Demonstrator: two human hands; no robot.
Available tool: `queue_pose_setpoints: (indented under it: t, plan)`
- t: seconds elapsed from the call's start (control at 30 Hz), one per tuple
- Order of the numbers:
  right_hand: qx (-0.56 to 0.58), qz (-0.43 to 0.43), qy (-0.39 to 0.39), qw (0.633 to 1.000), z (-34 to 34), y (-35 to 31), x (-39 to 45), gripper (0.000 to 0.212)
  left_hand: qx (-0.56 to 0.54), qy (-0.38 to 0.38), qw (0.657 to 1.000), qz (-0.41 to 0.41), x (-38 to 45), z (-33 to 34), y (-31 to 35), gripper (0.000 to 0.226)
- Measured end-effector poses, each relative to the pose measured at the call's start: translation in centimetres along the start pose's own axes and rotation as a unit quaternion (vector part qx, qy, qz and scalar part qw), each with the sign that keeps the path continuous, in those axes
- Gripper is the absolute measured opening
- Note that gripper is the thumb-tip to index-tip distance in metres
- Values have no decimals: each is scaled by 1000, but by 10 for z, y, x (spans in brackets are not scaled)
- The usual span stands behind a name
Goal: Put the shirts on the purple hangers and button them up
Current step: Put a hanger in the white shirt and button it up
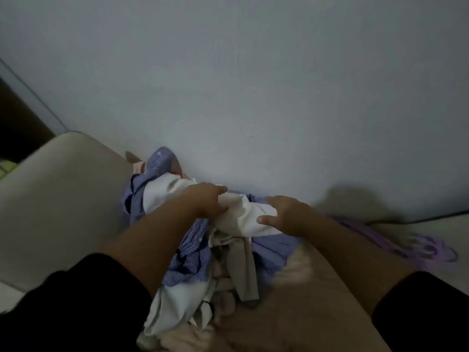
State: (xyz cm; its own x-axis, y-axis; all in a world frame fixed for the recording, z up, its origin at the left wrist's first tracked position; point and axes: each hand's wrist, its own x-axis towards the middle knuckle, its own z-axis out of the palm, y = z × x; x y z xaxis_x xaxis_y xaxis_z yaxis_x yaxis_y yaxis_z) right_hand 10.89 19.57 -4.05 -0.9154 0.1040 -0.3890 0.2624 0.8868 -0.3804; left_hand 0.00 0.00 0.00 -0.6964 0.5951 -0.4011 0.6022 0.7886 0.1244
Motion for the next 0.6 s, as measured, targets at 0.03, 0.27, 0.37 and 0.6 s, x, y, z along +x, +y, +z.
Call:
queue_pose_setpoints:
  t: [0.03, 0.27, 0.37, 0.6]
  plan:
    - [1, -6, 6, 1000, 14, 4, 4, 78, 12, 8, 1000, 0, 3, 13, -1, 59]
    - [-12, -41, 39, 998, 92, 27, 27, 74, 98, 125, 985, 66, 29, 99, -14, 61]
    - [-11, -57, 74, 996, 111, 35, 30, 71, 135, 159, 976, 59, 38, 120, -10, 62]
    - [33, -50, 122, 991, 116, 46, 30, 66, 159, 214, 964, 22, 54, 129, 2, 24]
